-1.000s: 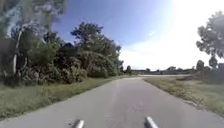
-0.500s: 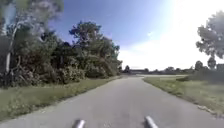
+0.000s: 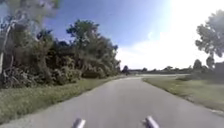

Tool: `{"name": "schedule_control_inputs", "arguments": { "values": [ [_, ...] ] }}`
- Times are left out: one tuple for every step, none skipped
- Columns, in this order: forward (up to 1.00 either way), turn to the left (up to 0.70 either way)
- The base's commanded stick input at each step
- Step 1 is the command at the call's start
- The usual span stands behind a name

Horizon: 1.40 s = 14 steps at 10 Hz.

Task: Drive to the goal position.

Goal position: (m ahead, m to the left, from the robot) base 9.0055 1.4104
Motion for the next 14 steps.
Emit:
{"name": "schedule_control_inputs", "arguments": {
  "values": [
    [0.7,0.0],
    [0.7,0.0],
    [0.7,0.0],
    [0.7,0.0],
    [0.7,0.0],
    [0.7,0.0],
    [0.7,0.0],
    [0.7,0.0],
    [0.7,0.0],
    [0.7,0.0],
    [0.7,0.0],
    [0.7,0.0],
    [0.7,0.0],
    [0.7,0.0]
  ]
}}
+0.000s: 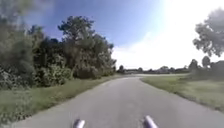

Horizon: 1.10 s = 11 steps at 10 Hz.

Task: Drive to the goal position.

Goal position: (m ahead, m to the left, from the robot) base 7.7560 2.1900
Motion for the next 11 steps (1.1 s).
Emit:
{"name": "schedule_control_inputs", "arguments": {
  "values": [
    [0.7,0.0],
    [0.7,0.0],
    [0.7,0.0],
    [0.7,0.0],
    [0.7,0.0],
    [0.7,0.0],
    [0.7,0.0],
    [0.7,0.0],
    [0.7,0.0],
    [0.7,0.0],
    [0.7,0.0]
  ]
}}
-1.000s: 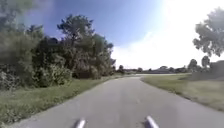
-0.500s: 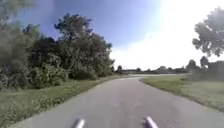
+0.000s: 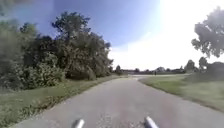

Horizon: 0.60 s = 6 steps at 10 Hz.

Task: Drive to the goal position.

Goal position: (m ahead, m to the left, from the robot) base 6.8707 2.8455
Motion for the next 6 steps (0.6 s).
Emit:
{"name": "schedule_control_inputs", "arguments": {
  "values": [
    [0.7,0.0],
    [0.7,0.0],
    [0.7,0.0],
    [0.7,0.0],
    [0.7,0.0],
    [0.7,0.0]
  ]
}}
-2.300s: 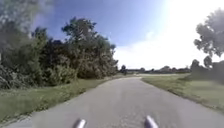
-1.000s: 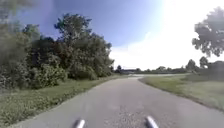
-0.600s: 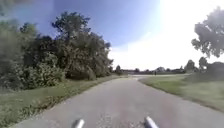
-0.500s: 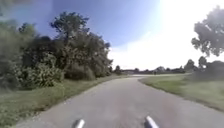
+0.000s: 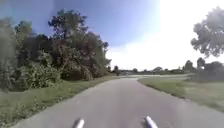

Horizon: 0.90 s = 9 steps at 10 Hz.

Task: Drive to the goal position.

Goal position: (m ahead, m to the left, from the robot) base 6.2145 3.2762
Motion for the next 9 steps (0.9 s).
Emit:
{"name": "schedule_control_inputs", "arguments": {
  "values": [
    [0.7,0.0],
    [0.7,0.0],
    [0.7,0.0],
    [0.7,0.0],
    [0.7,0.0],
    [0.7,0.0],
    [0.7,0.0],
    [0.7,0.0],
    [0.7,0.0]
  ]
}}
